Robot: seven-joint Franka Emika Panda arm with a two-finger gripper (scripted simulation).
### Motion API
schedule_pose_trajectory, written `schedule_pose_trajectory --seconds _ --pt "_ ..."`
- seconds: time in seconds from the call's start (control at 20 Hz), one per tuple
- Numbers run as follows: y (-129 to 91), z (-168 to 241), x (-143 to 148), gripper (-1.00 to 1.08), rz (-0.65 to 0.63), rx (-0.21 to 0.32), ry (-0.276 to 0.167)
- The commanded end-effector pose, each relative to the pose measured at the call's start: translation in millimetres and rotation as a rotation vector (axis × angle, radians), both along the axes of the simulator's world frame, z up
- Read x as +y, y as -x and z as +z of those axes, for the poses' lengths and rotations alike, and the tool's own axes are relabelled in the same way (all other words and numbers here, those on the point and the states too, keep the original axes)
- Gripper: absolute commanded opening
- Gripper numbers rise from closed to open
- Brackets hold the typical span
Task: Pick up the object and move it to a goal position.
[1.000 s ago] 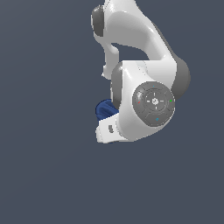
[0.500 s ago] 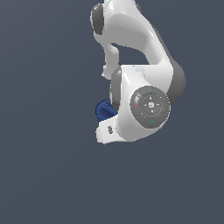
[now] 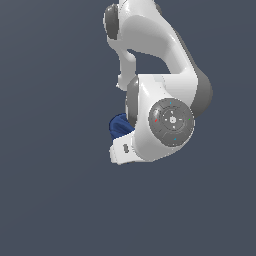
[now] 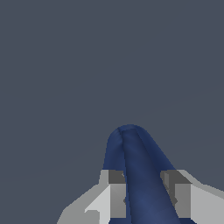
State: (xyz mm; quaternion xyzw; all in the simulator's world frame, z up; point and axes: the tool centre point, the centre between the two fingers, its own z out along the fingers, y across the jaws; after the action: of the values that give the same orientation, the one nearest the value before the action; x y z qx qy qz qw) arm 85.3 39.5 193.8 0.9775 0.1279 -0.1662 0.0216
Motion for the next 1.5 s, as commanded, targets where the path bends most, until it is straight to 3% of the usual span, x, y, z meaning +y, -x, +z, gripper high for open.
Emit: schedule_pose_trajectory --seconds 0.0,0.7,1.45 --pt "0.3 -0.1 0.2 -1.00 0.000 0.000 0.000" --pt "21.9 15.3 8.5 -1.00 0.000 0.000 0.000" --pt "94.5 69.4 36.7 -1.00 0.000 0.001 0.001"
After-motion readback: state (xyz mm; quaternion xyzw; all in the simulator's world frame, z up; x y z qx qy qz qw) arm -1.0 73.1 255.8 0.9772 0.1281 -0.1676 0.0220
